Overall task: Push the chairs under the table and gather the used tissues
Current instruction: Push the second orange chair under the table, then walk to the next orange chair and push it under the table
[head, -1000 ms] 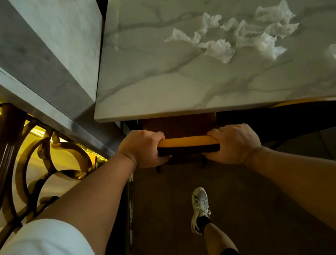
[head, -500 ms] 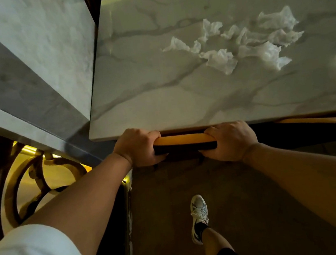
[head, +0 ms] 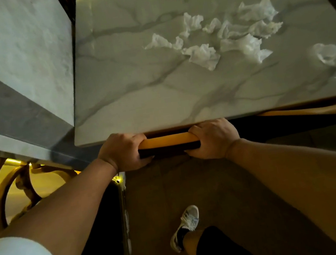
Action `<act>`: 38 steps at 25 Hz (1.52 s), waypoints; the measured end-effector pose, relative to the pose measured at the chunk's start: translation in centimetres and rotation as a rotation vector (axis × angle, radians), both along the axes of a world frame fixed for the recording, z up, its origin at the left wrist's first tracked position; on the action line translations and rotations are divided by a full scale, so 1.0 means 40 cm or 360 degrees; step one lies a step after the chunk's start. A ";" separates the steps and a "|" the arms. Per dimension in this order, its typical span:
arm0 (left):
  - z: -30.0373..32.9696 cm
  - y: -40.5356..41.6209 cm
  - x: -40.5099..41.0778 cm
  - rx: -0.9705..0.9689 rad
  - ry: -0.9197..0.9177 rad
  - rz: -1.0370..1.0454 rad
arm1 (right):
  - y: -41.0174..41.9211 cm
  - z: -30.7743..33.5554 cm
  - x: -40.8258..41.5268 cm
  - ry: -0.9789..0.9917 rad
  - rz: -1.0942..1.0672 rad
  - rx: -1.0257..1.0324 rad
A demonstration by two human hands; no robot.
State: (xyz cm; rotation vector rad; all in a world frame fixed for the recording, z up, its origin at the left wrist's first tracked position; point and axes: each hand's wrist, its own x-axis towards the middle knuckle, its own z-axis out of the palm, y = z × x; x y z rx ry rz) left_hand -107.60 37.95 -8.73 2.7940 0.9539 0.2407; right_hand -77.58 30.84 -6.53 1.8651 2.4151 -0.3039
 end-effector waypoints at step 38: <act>-0.096 -0.457 1.646 -0.0730 0.0556 -0.0994 | -0.763 0.003 1.167 0.0329 -0.1820 -0.0685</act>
